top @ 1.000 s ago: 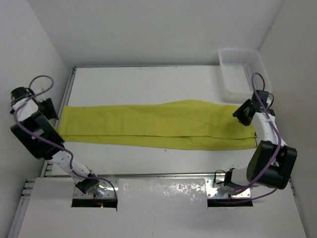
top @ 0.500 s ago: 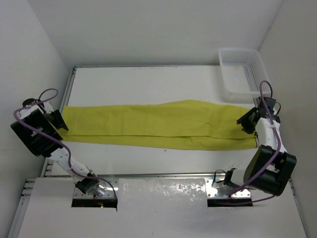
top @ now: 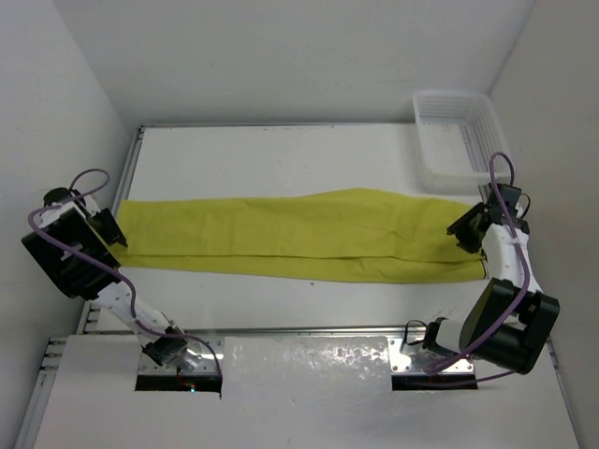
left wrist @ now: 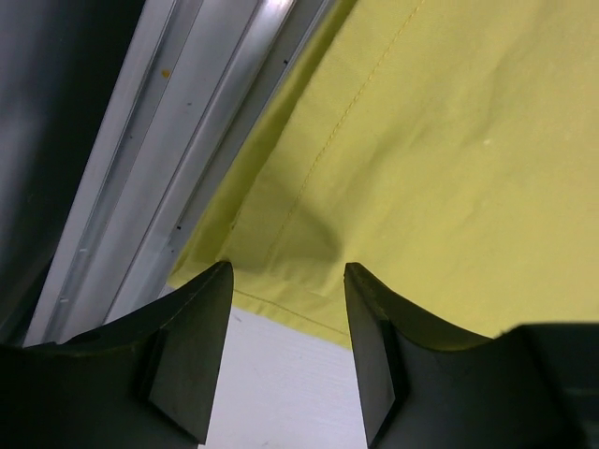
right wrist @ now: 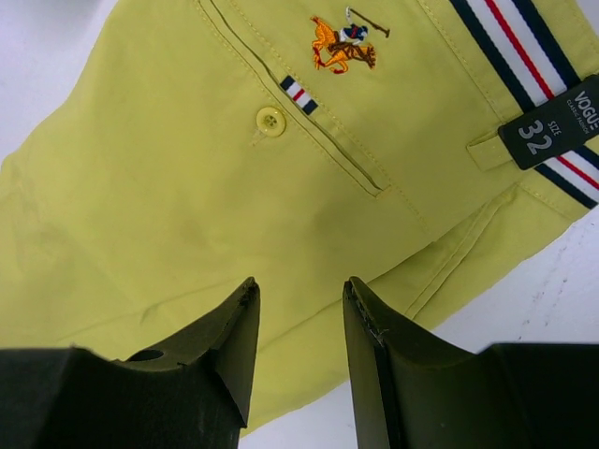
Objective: Fold and stack the trousers
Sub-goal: Fold the trousers
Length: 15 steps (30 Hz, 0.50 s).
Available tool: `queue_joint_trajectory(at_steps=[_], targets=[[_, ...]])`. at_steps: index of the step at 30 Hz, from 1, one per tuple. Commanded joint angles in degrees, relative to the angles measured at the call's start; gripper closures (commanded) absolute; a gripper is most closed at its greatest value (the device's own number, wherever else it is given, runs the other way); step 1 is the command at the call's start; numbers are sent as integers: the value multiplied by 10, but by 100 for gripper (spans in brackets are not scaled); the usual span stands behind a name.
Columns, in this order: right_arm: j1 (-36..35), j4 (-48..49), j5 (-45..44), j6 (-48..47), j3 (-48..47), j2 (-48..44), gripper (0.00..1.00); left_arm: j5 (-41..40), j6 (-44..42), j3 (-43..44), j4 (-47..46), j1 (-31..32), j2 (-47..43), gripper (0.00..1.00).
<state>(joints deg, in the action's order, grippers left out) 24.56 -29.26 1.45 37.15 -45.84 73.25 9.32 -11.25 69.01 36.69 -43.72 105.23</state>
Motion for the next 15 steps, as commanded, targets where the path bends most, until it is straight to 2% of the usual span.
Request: queue_joint_trajectory(at_steps=[1, 6, 11, 13, 15], targets=[[1, -1, -13, -11, -1, -7, 60, 13, 24, 4, -35, -3, 7, 51], [6, -1, -12, -8, -1, -16, 60, -7, 15, -2, -40, -4, 9, 55], [15, -10, -14, -8, 0, -18, 59, 0, 14, -3, -42, -4, 18, 73], [31, -13, -14, -1, 6, -19, 54, 0, 11, -8, -44, -3, 16, 84], [51, -5, -14, 7, 16, -25, 48, -1, 9, -12, -43, -4, 10, 88]])
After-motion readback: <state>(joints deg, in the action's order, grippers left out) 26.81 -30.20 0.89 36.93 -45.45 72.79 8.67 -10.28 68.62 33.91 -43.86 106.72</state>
